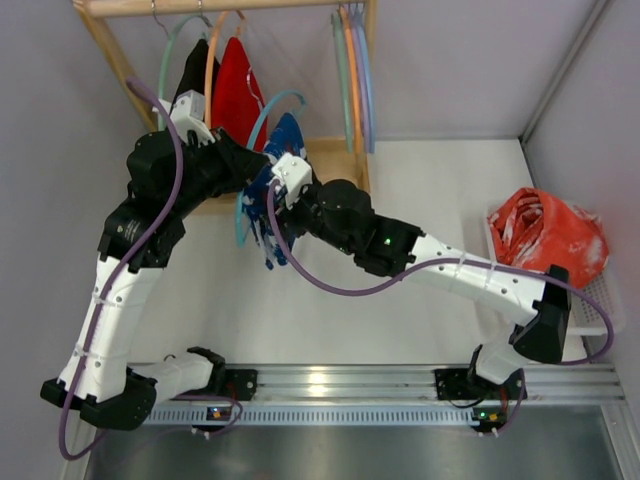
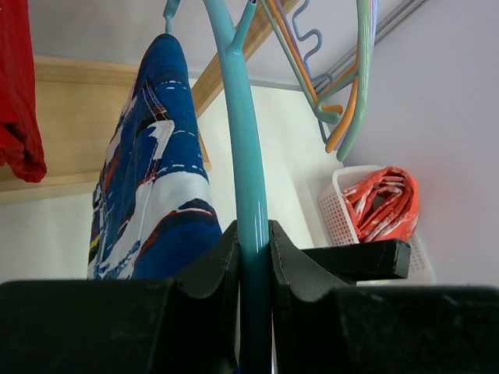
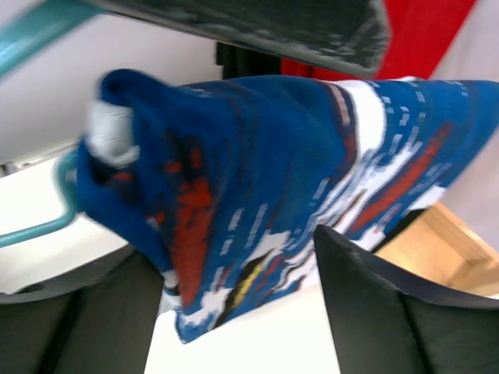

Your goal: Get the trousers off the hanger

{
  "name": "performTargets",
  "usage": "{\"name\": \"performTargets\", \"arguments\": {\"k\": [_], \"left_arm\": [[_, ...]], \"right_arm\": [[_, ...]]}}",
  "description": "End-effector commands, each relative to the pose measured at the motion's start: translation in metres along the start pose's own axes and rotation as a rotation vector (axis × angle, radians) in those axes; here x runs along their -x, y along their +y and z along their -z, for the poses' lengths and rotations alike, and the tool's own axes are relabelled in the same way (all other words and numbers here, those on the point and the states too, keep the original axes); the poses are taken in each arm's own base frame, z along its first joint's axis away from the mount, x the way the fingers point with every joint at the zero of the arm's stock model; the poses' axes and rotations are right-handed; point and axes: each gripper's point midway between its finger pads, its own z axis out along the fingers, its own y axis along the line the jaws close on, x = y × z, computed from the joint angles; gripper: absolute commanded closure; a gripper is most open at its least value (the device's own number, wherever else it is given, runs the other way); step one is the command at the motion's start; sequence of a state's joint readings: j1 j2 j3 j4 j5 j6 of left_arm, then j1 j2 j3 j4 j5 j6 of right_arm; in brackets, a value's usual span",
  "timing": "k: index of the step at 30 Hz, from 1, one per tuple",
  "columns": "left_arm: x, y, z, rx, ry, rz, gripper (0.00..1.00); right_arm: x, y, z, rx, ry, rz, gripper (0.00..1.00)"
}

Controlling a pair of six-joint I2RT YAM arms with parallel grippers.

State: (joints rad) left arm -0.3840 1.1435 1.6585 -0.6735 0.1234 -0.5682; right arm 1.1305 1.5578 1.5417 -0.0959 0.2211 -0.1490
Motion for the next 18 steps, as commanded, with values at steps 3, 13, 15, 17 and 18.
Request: {"name": "performTargets", "arguments": {"k": [3,13,15,17,18], "left_arm": [[0.078,-0.058,0.032,-0.209,-0.289,-0.029,1.00],[0.078,-0.058,0.030,-0.208,-0.286,-0.024,1.00],[0.077,-0.058,0.029,-0.209,-0.279,-0.021,1.00],[0.077,-0.058,0.029,-0.211,-0.278,-0.017,1.00],[0.078,-0.060,0.030,-0.217,-0.280,-0.015,1.00]], "right_arm": [[0.027,-0.045,-0.005,-0.163,-0.071,-0.040,0.34],[0.028,-0.048,-0.004,-0.104,-0.072,-0.093,0.50],[0.026,-0.045,-0.003,-0.088,-0.068,-0.087,0.59],[0.022,-0.047,-0.005,-0.102,-0.058,-0.078,0.61],[0.020,-0.048,-0.006,-0.107,-0.056,-0.077,0.62]]}}
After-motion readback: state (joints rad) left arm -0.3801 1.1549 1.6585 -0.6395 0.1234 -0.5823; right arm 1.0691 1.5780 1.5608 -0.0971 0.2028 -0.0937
